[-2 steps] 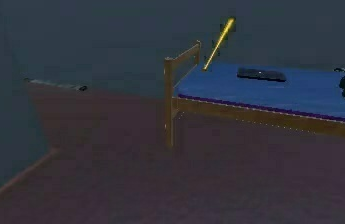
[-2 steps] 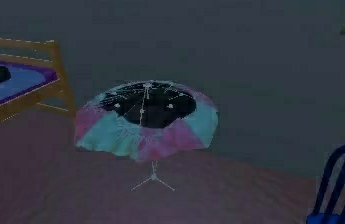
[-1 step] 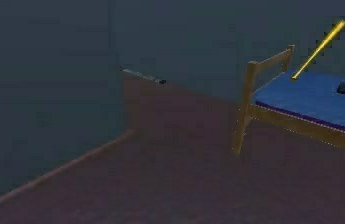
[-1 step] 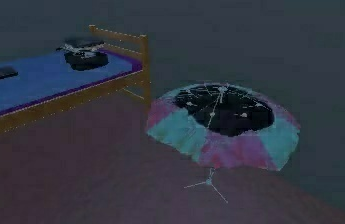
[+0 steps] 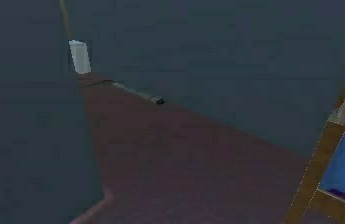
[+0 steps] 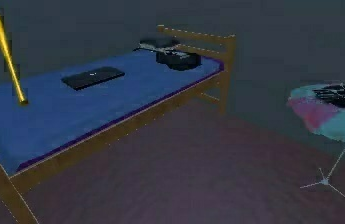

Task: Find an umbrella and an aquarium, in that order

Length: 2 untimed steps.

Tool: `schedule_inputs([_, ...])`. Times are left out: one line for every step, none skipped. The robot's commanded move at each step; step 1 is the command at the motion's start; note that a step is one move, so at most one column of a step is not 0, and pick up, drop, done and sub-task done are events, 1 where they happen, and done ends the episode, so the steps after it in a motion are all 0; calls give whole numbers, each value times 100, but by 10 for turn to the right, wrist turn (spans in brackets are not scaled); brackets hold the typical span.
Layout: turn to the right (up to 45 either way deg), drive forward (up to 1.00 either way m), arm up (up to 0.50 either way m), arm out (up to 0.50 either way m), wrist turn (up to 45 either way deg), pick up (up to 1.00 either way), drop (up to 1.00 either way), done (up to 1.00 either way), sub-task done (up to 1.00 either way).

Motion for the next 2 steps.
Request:
schedule_inputs([0,100,0,0,0,0,0,0,0])
schedule_inputs([90,0,0,0,0,0,0,0,0])
